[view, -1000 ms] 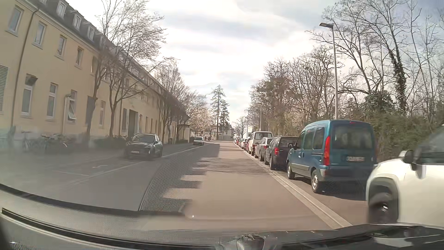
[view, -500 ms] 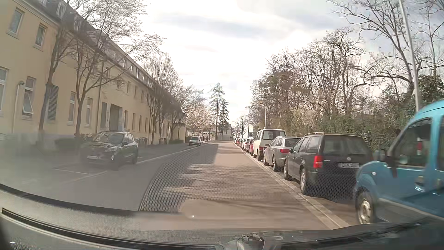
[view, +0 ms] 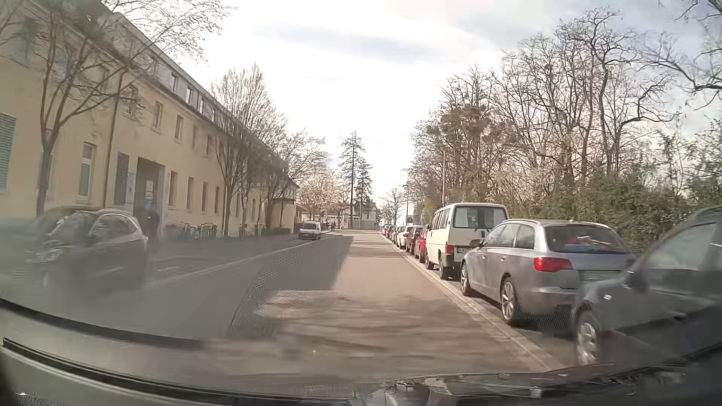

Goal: Follow the waypoints while adhering to traffic rules and regulations

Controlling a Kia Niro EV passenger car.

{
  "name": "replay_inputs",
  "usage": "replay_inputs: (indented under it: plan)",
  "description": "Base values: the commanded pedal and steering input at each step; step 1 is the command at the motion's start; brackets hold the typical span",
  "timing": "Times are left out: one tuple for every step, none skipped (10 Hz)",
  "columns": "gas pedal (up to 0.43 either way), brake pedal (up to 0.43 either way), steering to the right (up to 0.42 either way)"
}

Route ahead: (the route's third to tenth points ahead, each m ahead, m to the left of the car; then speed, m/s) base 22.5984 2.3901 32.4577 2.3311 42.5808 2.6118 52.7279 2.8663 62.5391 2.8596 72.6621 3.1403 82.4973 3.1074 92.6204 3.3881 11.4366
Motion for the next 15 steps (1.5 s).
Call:
replay_inputs:
  plan:
    - [0.138, 0.000, 0.001]
    - [0.138, 0.000, 0.001]
    - [0.138, 0.000, 0.001]
    - [0.138, 0.000, 0.001]
    - [0.138, 0.000, 0.001]
    - [0.110, 0.000, 0.001]
    - [0.067, 0.000, 0.001]
    - [0.008, 0.000, 0.001]
    - [0.000, 0.000, 0.001]
    - [0.000, 0.000, 0.001]
    - [0.000, 0.000, 0.001]
    - [0.000, 0.000, 0.003]
    - [0.000, 0.000, 0.003]
    - [0.000, 0.000, 0.003]
    - [0.000, 0.000, 0.003]
